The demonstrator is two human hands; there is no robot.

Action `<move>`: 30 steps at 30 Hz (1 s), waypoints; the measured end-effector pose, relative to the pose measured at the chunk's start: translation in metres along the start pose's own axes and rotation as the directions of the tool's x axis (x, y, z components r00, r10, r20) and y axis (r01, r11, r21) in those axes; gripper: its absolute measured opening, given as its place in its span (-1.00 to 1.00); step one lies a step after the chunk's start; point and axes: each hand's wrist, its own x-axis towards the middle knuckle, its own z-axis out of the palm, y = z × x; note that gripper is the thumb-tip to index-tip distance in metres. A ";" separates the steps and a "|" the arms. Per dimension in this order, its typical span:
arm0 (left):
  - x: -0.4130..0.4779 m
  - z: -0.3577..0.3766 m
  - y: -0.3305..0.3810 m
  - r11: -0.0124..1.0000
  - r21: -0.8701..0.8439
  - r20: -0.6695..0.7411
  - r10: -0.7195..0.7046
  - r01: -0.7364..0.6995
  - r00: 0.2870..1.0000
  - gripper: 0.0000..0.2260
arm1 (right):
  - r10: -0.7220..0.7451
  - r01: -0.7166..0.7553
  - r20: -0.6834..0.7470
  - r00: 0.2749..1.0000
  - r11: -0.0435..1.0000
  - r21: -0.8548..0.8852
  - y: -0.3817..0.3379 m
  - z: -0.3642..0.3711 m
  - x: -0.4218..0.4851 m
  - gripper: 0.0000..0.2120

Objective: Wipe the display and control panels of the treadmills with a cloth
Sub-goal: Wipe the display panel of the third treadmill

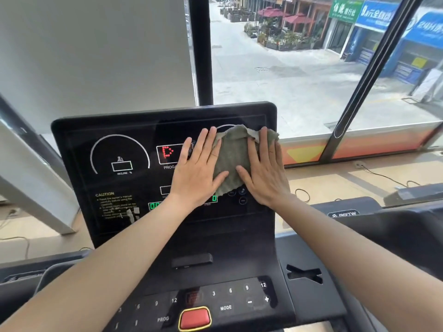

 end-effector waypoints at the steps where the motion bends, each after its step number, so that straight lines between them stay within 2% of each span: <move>1: 0.013 -0.005 -0.005 1.000 -0.001 -0.010 -0.018 0.018 1.000 -0.23 | 0.014 -0.015 -0.035 0.999 1.000 -0.003 -0.001 -0.006 0.016 -0.26; 4: 0.040 -0.016 -0.021 0.997 -0.019 -0.048 -0.076 0.075 0.996 -0.25 | 0.041 -0.041 -0.090 0.995 0.999 -0.002 -0.011 -0.022 0.055 -0.26; 7: 0.041 -0.018 -0.039 0.994 -0.025 -0.059 -0.111 0.110 0.992 -0.29 | -0.019 0.015 -0.090 0.996 0.999 -0.046 -0.030 -0.028 0.075 -0.29; 16: -0.040 -0.005 -0.135 0.954 -0.018 -0.001 -0.300 0.300 0.954 -0.25 | -0.285 0.280 -0.072 0.956 0.957 -0.075 -0.138 -0.016 0.096 -0.31; 19: -0.071 -0.005 -0.169 0.922 -0.019 0.010 -0.388 0.388 0.922 -0.25 | -0.354 0.350 -0.063 0.933 0.934 -0.067 -0.186 -0.009 0.099 -0.31; 22: -0.093 -0.007 -0.188 0.907 -0.058 0.010 -0.416 0.416 0.909 -0.28 | -0.393 0.389 -0.049 0.918 0.918 -0.075 -0.217 -0.003 0.100 -0.31; 24: -0.096 -0.010 -0.187 0.907 -0.076 -0.021 -0.416 0.413 0.909 -0.33 | -0.393 0.390 -0.044 0.919 0.919 -0.064 -0.219 -0.003 0.095 -0.31; 26: -0.090 -0.014 -0.176 0.928 -0.112 -0.116 -0.368 0.356 0.923 -0.44 | -0.366 0.365 -0.068 0.928 0.931 -0.021 -0.209 -0.003 0.082 -0.34; 28: -0.078 -0.018 -0.159 0.955 -0.199 -0.224 -0.264 0.221 0.938 -0.61 | -0.306 0.321 -0.131 0.943 0.940 0.112 -0.197 -0.003 0.063 -0.39; 30: -0.061 -0.022 -0.140 0.926 -0.364 -0.253 -0.205 0.103 0.945 -0.79 | -0.217 0.269 -0.193 0.957 0.912 0.310 -0.187 -0.002 0.042 -0.40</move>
